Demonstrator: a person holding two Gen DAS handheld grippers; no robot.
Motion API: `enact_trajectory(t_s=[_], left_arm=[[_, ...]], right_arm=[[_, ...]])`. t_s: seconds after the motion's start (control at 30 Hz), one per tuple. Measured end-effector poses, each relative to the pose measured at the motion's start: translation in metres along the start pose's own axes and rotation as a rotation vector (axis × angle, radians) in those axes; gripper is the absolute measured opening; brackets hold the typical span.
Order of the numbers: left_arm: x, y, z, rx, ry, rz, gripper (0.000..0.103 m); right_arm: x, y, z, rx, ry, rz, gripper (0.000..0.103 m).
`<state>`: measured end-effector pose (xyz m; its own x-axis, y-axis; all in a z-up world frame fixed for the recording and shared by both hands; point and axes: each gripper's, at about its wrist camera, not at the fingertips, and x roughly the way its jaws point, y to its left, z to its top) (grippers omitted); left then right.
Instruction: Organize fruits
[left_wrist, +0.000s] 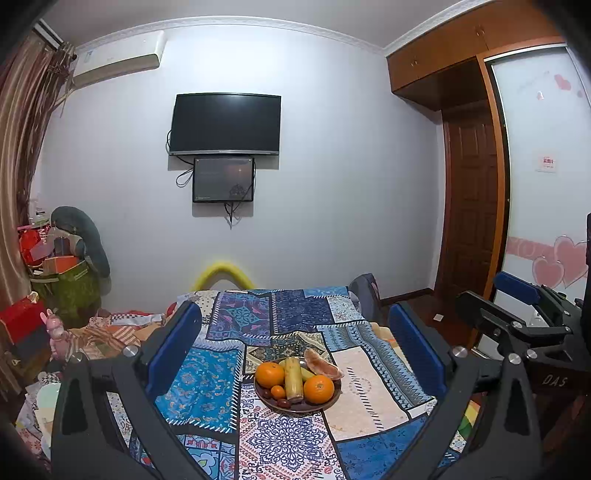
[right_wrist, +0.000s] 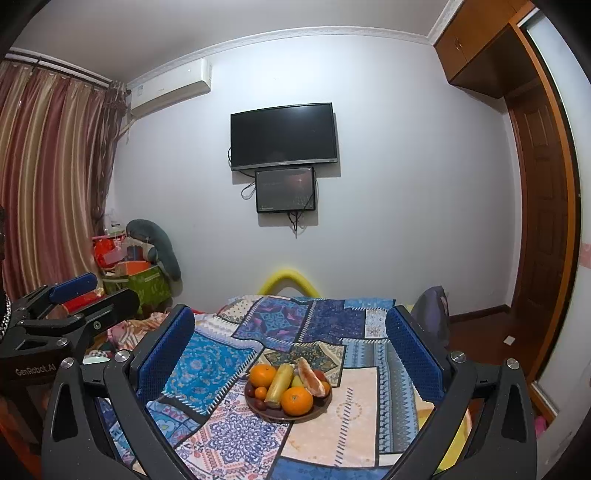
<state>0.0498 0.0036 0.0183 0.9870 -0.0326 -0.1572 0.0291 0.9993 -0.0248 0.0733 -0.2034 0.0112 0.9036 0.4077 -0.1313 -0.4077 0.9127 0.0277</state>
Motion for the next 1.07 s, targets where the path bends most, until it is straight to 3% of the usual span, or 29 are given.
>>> enact_trajectory(t_s=[1.07], left_arm=[[0.0002, -0.0039, 0.0002, 0.011, 0.015, -0.034, 0.103]], right_arm=[[-0.0003, 0.0013, 0.0029, -0.005, -0.008, -0.002, 0.103]])
